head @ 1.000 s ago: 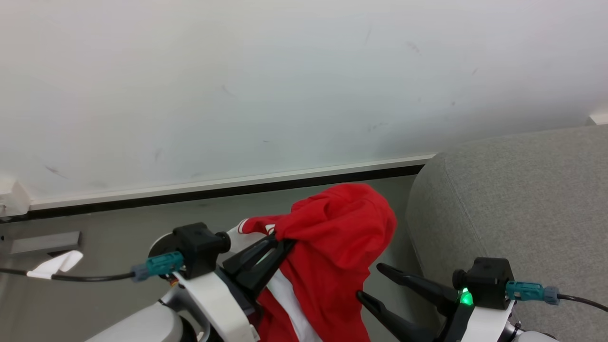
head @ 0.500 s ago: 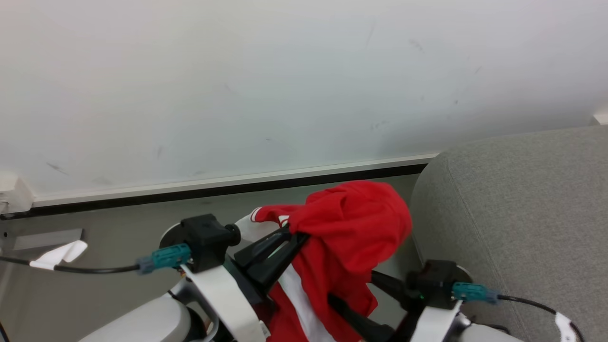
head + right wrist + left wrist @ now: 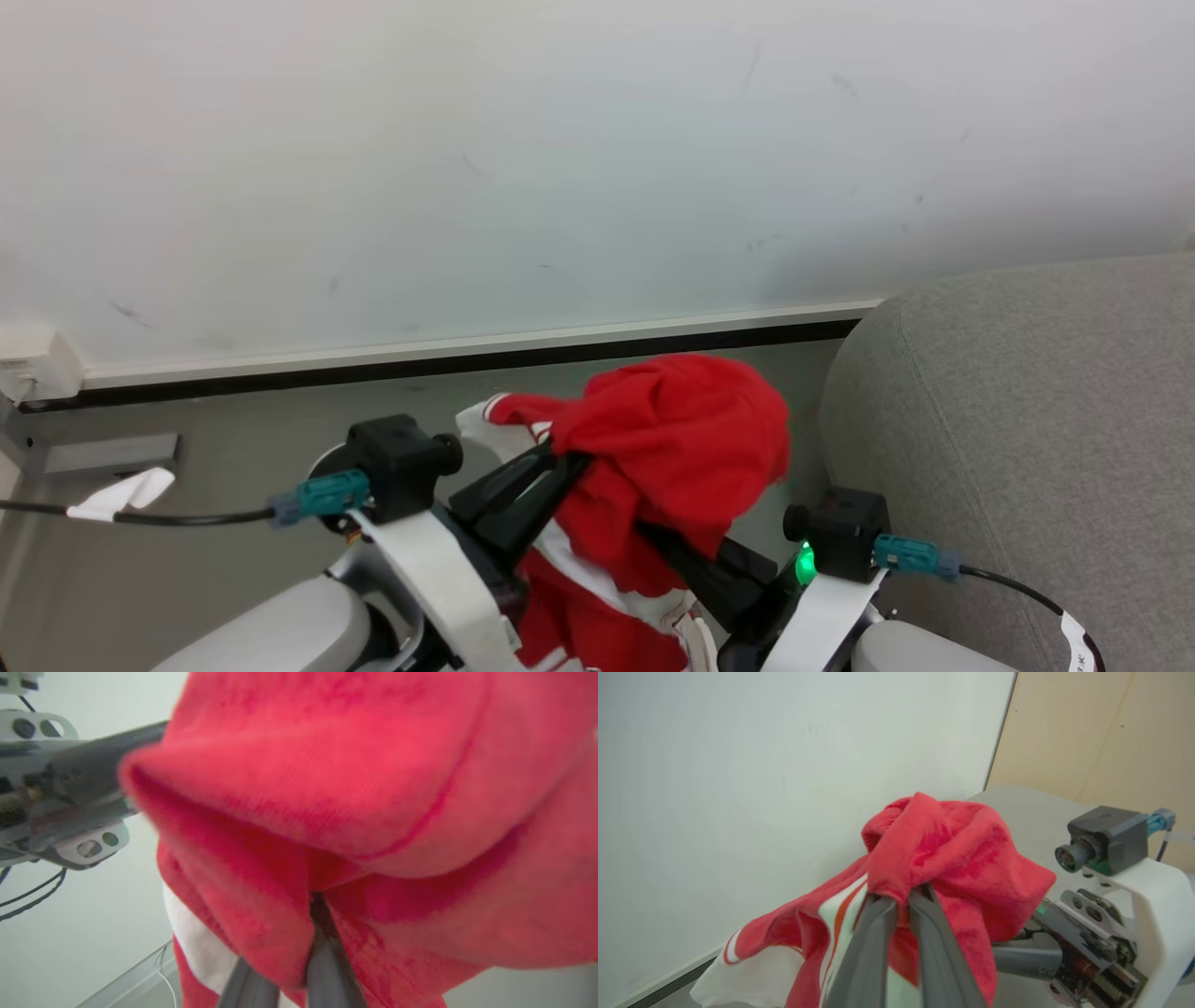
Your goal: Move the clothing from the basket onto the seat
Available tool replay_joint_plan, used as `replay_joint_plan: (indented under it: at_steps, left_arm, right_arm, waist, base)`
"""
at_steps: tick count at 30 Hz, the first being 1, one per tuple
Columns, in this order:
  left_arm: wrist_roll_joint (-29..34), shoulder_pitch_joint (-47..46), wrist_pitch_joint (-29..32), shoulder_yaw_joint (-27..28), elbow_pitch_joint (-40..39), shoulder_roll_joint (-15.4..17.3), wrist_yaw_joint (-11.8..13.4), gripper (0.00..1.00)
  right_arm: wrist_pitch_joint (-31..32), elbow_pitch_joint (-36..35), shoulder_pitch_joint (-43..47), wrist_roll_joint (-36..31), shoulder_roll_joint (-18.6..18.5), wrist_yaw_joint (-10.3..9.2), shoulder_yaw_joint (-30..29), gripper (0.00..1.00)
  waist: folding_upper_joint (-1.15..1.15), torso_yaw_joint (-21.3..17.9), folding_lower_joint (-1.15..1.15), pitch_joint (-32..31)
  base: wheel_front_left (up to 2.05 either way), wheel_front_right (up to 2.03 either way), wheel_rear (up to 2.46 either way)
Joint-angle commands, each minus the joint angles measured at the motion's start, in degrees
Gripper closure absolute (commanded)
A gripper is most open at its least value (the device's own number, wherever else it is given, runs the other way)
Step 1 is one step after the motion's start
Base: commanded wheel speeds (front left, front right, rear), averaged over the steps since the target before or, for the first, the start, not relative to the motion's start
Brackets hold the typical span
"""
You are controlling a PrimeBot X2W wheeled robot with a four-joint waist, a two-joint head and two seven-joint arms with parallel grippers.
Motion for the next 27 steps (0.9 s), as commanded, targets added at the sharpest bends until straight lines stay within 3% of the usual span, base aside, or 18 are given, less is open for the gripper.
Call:
replay_joint_plan:
  at_steps: [1,19,20,21,22,27]
  left_arm:
    - [-0.04,0.85,-0.38,0.01,0.53,0.49,0.22,1.0]
    - [-0.75,3.21,-0.78,-1.01,4.29,2.16,0.01,1.0]
    - [-0.87,3.37,-0.67,-0.95,4.41,2.01,0.15,0.89]
    - [-0.8,3.43,-0.74,-0.93,4.48,1.95,0.29,0.65]
    - [-0.61,3.48,-0.95,-0.99,4.62,1.97,0.23,0.02]
    - [0.09,4.27,-1.41,-1.58,5.43,2.03,0.71,0.0]
  right_arm:
    - [-0.47,-0.27,-0.7,0.33,-0.35,-0.12,-0.14,1.0]
    - [-0.45,-5.04,1.14,0.47,-2.12,-0.12,-2.3,1.0]
    - [-0.45,-5.22,1.1,0.44,-2.1,-0.12,-2.38,1.0]
    - [-0.44,-5.53,0.93,0.23,-2.12,-0.12,-2.45,1.0]
    - [-0.44,-5.81,0.73,0.14,-2.15,-0.12,-2.41,1.0]
    - [-0.44,-7.39,0.12,-1.01,-3.25,-0.12,-2.98,1.0]
  waist:
    - [0.0,-0.2,0.0,0.17]
    - [0.0,-0.5,0.0,3.21]
    - [0.0,-0.48,0.0,3.23]
    - [0.0,-0.49,0.0,3.31]
    - [0.0,-0.51,0.0,3.41]
    - [0.0,-0.79,0.0,3.26]
  base:
    - [0.0,0.0,0.0]
    - [0.0,0.0,0.0]
    - [0.0,0.0,0.0]
    - [0.0,0.0,0.0]
    - [0.0,0.0,0.0]
    - [0.0,0.0,0.0]
